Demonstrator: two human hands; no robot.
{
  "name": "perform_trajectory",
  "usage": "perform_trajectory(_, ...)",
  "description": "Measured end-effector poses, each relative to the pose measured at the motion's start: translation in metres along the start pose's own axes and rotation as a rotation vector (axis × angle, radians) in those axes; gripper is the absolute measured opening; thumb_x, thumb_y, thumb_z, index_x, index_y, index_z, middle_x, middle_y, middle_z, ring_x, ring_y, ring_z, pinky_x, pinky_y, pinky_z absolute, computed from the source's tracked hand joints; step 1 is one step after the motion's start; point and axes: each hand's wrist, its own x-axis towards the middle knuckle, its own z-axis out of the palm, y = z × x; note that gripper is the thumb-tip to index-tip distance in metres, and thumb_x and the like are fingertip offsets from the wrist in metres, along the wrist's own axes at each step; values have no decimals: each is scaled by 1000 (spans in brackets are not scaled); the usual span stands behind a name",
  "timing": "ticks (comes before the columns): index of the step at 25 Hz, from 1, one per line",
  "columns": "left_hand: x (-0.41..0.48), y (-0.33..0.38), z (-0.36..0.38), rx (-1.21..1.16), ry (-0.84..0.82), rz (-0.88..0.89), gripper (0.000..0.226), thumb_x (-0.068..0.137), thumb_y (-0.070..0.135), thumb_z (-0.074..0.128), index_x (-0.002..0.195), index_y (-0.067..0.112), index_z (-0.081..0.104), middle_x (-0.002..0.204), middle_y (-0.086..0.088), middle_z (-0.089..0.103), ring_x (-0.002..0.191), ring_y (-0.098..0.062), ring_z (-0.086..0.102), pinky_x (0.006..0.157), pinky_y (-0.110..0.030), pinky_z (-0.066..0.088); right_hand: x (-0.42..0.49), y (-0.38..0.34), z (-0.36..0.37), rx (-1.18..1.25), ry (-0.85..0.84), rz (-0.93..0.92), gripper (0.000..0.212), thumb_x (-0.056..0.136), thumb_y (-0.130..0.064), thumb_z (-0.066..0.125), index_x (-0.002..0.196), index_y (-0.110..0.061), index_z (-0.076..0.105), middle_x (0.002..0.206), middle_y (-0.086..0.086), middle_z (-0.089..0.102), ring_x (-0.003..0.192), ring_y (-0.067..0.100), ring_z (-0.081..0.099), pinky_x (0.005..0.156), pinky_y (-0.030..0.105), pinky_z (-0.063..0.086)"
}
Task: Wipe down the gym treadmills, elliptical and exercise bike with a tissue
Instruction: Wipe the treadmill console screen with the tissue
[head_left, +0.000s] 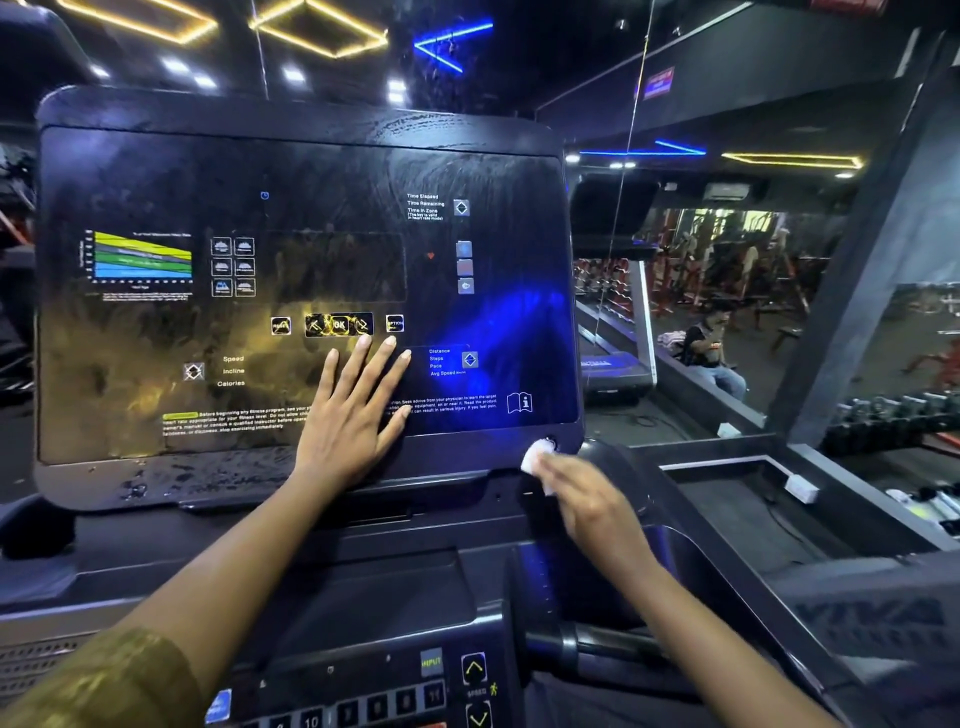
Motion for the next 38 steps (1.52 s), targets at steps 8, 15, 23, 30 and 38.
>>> perform_trajectory(8,0,0,0,-15,-4,-2,61,94,42,33,148,14,28,154,-8,29,143,-29,20,116,-47,9,14,2,15,-99,37,116,41,84,1,39,115,-2,65,113,12,66,99,20,53,91,26,42)
perform_trajectory(15,0,-1,-1,-26,-28,-3,60,95,42,32,147,14,30,154,-8,30,143,-28,21,116,-47,10,20,9,4,-91,82,156,45,73,13,51,113,0,66,114,13,65,106,21,55,101,22,35)
perform_trajectory(23,-1,-1,-2,-46,-28,-3,58,96,43,31,146,14,32,153,-9,32,143,-29,22,116,-48,11,21,-18,19,-124,60,129,45,71,10,52,113,1,65,112,13,67,97,18,49,93,26,37)
perform_trajectory(30,-13,-18,-8,-126,-66,130,56,95,40,35,144,13,37,151,-9,35,142,-29,23,116,-45,11,33,-77,37,13,-44,23,47,68,13,57,112,-3,67,113,9,67,101,16,54,98,22,38)
perform_trajectory(38,-46,-85,-22,-104,-102,160,56,101,45,16,145,14,34,151,-8,35,145,-25,17,116,-45,11,55,-77,37,-133,119,468,46,61,21,68,102,1,70,100,15,71,73,33,66,64,34,57)
